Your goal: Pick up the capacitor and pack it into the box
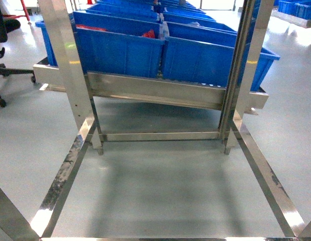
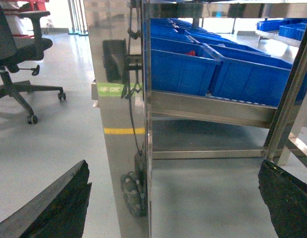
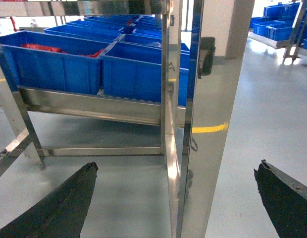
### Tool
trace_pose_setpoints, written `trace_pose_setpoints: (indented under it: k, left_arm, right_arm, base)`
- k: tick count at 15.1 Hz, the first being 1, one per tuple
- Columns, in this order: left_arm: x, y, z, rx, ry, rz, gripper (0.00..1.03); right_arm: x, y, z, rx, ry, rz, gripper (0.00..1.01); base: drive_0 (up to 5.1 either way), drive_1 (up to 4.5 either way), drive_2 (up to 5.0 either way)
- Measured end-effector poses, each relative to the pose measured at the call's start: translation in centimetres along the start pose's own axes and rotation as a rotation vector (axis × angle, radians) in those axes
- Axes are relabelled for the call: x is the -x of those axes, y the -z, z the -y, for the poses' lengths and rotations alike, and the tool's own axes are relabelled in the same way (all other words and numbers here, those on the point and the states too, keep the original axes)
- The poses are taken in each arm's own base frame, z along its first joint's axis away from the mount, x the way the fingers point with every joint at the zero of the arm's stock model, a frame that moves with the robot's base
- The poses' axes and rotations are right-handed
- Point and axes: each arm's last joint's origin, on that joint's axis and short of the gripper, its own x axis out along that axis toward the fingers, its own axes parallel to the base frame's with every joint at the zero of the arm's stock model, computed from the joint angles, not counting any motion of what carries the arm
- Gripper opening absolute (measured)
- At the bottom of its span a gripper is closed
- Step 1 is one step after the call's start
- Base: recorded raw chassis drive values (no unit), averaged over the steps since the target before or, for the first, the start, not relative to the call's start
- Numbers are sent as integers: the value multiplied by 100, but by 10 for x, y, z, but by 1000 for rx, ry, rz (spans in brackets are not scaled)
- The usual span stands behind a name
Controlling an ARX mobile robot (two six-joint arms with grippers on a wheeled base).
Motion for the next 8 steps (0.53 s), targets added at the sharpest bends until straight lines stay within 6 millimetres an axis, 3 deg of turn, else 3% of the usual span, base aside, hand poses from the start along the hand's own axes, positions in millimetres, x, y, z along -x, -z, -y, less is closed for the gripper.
trace_pose_setpoints:
  k: [8]
  left_arm:
    - [0,0,0,1,-1,-3,98]
  right_arm:
    - [0,0,0,1,-2,0,98]
  base:
    - [0,0,0]
